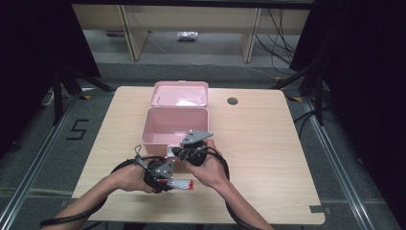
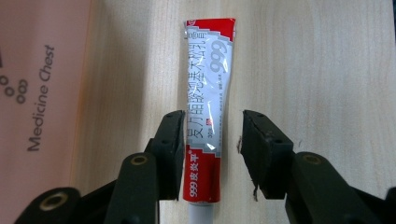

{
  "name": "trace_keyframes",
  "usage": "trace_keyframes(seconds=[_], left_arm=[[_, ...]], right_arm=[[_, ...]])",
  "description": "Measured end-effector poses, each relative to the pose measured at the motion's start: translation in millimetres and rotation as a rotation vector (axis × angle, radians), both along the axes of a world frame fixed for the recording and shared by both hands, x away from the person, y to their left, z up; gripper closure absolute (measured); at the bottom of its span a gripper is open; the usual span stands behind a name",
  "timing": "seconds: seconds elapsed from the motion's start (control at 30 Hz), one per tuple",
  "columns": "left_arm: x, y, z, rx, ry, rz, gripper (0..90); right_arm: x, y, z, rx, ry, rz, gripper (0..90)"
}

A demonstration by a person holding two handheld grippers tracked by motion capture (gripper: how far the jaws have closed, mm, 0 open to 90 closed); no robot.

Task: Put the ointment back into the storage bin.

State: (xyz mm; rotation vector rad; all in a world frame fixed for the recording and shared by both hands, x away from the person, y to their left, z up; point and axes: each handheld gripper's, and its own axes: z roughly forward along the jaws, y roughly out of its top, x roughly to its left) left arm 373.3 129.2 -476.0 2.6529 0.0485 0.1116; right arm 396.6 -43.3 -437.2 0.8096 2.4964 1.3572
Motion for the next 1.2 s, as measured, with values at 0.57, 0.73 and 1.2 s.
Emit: trace_keyframes(seconds=[0.57, 0.73, 1.2], left_arm=[[0.6, -8.8, -4.1, 0.075, -0.023, -0.024, 60.2], [1.2, -10.4, -5.2, 0.088, -0.032, -0.02, 61.2], [5.3, -17.0, -6.2, 0.129, -0.017, -0.077, 63.9]], right_arm=[[1.2, -0.4, -0.3, -0.003, -0.021, 0.002, 90.0], [1.2, -0.4, -0.2, -0.003, -0.02, 0.001, 90.0], [1.6, -0.6, -0.4, -0.001, -0.022, 0.003, 90.0]])
